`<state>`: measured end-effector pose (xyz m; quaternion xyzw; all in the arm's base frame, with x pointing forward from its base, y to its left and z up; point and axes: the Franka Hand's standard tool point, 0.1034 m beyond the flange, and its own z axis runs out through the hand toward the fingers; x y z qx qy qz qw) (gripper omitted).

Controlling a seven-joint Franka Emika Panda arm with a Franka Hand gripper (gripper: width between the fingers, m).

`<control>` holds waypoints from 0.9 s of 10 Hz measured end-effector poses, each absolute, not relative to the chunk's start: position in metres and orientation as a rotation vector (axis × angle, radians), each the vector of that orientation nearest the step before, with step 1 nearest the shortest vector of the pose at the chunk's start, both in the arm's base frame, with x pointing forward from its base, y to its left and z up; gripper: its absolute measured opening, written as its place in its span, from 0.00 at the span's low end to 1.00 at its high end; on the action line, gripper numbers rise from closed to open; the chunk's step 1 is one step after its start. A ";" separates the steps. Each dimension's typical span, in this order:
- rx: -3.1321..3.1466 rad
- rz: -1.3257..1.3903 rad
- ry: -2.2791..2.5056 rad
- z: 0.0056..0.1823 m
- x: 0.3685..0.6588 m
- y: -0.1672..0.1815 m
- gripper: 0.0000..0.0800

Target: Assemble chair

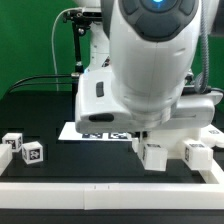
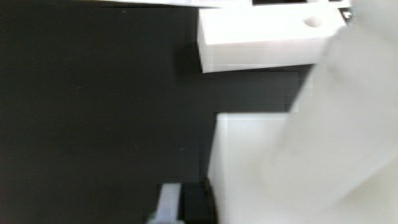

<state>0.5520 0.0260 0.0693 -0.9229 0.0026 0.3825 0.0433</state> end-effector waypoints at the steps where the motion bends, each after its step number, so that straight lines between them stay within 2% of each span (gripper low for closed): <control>1: -2.822 1.169 0.009 0.069 0.552 0.026 0.04; 3: -2.808 1.240 0.085 0.058 0.544 0.021 0.04; 9: -2.800 1.276 0.109 0.051 0.549 0.016 0.04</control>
Offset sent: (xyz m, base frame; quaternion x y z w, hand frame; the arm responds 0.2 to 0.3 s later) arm 0.0181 -0.0080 -0.0041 -0.0007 -0.0564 0.0119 0.9983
